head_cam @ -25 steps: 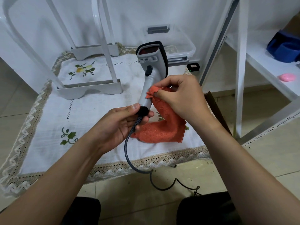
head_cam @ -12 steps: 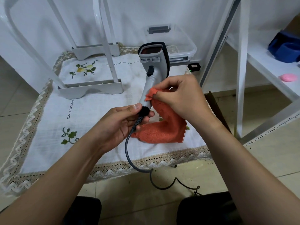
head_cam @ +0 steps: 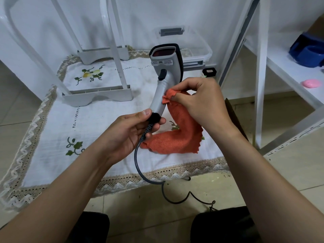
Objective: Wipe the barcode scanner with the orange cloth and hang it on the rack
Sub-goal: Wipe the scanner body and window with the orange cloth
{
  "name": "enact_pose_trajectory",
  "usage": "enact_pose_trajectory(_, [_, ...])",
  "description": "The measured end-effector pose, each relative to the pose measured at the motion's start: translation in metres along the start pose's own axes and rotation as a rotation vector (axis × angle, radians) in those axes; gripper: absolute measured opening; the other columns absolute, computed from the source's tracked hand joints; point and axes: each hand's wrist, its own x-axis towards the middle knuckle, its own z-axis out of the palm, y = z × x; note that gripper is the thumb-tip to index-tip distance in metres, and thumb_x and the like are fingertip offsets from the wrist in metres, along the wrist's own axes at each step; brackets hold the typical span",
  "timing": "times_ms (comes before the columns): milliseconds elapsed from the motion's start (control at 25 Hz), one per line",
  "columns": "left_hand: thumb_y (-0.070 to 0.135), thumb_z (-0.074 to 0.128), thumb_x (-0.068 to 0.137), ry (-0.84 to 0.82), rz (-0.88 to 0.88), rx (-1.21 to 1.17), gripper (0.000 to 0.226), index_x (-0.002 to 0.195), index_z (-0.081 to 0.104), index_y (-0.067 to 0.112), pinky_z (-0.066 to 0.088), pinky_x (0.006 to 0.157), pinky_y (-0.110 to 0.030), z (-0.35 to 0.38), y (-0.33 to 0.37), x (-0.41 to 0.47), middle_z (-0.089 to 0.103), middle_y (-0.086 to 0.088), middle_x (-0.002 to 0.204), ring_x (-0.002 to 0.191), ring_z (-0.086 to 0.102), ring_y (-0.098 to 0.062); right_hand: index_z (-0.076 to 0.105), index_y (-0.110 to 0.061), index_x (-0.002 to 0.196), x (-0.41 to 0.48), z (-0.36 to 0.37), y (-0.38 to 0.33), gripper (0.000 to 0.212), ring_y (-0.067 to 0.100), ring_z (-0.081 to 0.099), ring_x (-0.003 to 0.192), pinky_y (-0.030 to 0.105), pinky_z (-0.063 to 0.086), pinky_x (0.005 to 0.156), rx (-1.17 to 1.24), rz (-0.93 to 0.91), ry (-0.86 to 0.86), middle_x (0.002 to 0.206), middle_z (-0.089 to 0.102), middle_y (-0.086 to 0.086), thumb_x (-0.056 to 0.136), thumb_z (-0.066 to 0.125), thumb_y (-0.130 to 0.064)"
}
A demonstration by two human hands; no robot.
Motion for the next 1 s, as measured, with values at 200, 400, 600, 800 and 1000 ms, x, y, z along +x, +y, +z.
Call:
enact_pose_trajectory(200, [0.033, 0.063, 0.082, 0.025, -0.036, -0.055, 0.038, 0.105, 0.072, 0.005, 0.051, 0.057, -0.015, 0.000, 0.001, 0.000, 0.077, -0.015, 0.108, 0.078, 0.070, -0.009, 0.075, -0.010, 0.095, 0.004, -0.014, -0.001, 0.004, 0.012, 0.076, 0.071, 0.036, 0.062, 0.051, 0.215, 0.157, 0.039, 0.096, 0.077, 0.002, 0.092, 0.077, -0.012])
enact_pose_trajectory(400, [0.033, 0.062, 0.083, 0.049, -0.010, -0.096, 0.037, 0.106, 0.072, 0.005, 0.052, 0.058, -0.015, 0.000, 0.005, 0.001, 0.077, -0.013, 0.103, 0.077, 0.069, -0.009, 0.081, -0.014, 0.087, 0.003, -0.010, -0.005, 0.004, 0.017, 0.077, 0.080, 0.048, 0.066, 0.071, 0.245, 0.033, 0.093, 0.081, 0.079, -0.004, 0.086, 0.082, -0.010])
enact_pose_trajectory(600, [0.034, 0.063, 0.081, 0.047, -0.024, -0.068, 0.037, 0.104, 0.074, 0.007, 0.052, 0.057, -0.015, 0.002, 0.002, 0.001, 0.077, -0.014, 0.104, 0.077, 0.070, -0.010, 0.082, -0.018, 0.086, -0.010, 0.009, -0.010, 0.007, 0.020, 0.076, 0.063, 0.044, 0.065, 0.059, 0.121, 0.000, -0.047, 0.071, 0.078, 0.000, 0.084, 0.082, -0.011])
enact_pose_trajectory(800, [0.032, 0.064, 0.081, 0.052, -0.012, -0.040, 0.032, 0.095, 0.079, 0.008, 0.052, 0.057, -0.018, 0.000, 0.002, 0.001, 0.077, -0.017, 0.103, 0.075, 0.070, -0.011, 0.083, -0.019, 0.084, -0.012, 0.013, -0.010, 0.014, 0.012, 0.076, 0.064, 0.042, 0.065, 0.058, 0.051, -0.018, -0.125, 0.077, 0.077, -0.007, 0.083, 0.079, -0.006])
enact_pose_trajectory(1000, [0.031, 0.063, 0.082, 0.043, 0.004, -0.017, 0.035, 0.103, 0.074, 0.005, 0.052, 0.057, -0.018, 0.000, 0.003, 0.000, 0.077, -0.017, 0.103, 0.075, 0.070, -0.012, 0.084, -0.020, 0.085, -0.009, 0.012, -0.008, 0.012, 0.005, 0.074, 0.071, 0.026, 0.060, 0.071, -0.032, -0.103, -0.111, 0.081, 0.077, -0.008, 0.080, 0.084, -0.009])
